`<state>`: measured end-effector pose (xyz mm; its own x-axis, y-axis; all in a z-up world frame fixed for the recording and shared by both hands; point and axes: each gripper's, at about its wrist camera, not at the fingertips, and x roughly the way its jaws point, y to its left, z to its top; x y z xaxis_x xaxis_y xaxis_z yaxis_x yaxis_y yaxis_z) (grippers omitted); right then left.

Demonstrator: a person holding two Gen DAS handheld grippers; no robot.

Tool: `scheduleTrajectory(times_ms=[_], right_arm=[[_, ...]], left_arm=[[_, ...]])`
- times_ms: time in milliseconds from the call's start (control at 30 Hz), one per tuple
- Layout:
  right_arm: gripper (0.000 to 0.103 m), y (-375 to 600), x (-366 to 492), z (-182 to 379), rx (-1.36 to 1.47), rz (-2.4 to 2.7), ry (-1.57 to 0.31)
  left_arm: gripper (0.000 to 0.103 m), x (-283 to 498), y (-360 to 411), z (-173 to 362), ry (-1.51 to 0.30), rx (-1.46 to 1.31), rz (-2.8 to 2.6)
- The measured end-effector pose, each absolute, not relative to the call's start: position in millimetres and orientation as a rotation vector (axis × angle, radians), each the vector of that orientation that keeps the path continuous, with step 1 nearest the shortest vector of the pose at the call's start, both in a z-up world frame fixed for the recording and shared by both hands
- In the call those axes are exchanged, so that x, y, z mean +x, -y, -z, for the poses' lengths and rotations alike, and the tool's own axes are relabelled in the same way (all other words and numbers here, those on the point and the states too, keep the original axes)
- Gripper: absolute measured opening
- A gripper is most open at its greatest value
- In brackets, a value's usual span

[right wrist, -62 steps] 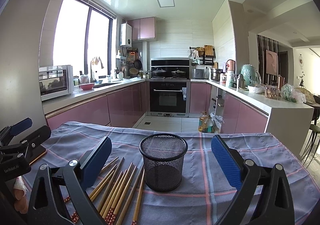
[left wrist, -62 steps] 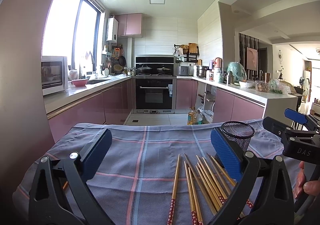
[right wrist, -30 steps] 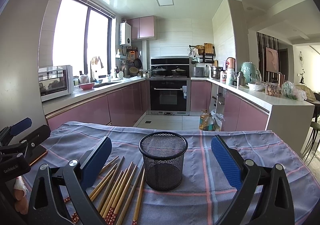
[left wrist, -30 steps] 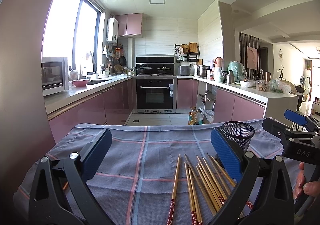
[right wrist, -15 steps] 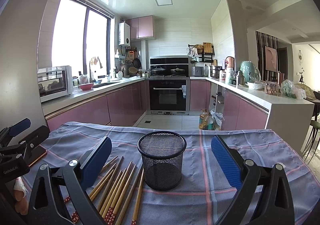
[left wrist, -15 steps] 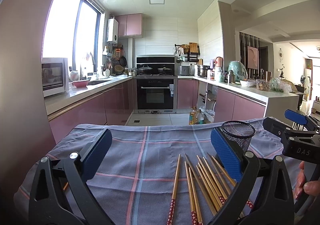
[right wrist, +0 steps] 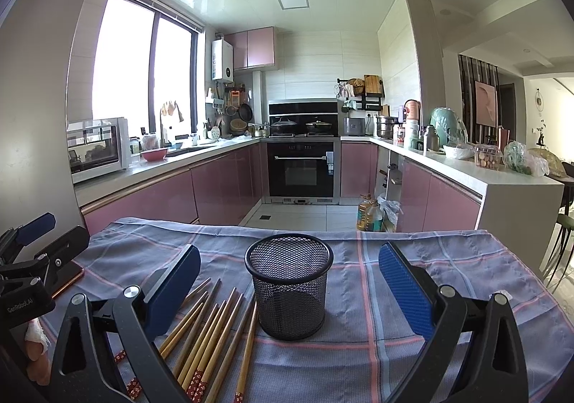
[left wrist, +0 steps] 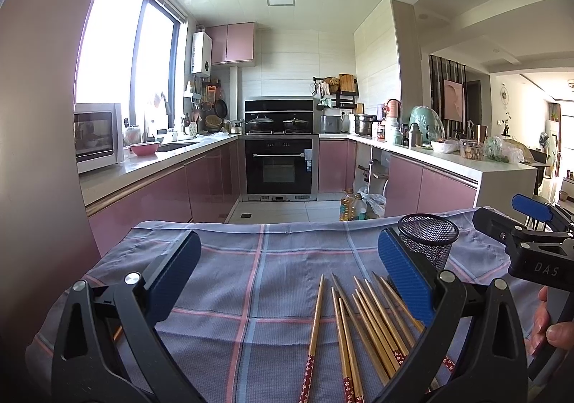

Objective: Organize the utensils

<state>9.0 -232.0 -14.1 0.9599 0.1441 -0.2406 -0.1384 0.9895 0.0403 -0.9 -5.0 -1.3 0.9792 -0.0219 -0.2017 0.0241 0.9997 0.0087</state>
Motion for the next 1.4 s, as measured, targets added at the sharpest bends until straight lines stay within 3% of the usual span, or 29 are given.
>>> scheduleTrajectory(times_ms=[533, 867, 967, 1333, 1400], right_arm=[[0.096, 231.6, 19.3, 21.0, 0.009, -0.165, -0.312], [0.096, 226.0, 53.4, 65.2, -0.031, -0.269, -0.625], [0.083, 220.8, 62.2, 80.6, -0.042, -0.286, -0.703], [0.060, 195.6, 82.3, 100.5, -0.103, -0.318, -0.845], [0.051, 193.6, 86.9, 104.7, -0.100, -0.323, -0.870]], left_arm=[[0.097, 4.4, 6.3, 6.0, -0.240, 0.027, 0.022], [0.097, 39.1, -6.1, 24.8, -0.439, 0.067, 0.059], [0.095, 58.6, -6.5, 36.5, -0.518, 0.098, 0.077], [0.063, 101.6, 13.5, 79.5, -0.710, 0.186, 0.170], [0.057, 106.7, 18.7, 84.8, -0.734, 0.201, 0.185]])
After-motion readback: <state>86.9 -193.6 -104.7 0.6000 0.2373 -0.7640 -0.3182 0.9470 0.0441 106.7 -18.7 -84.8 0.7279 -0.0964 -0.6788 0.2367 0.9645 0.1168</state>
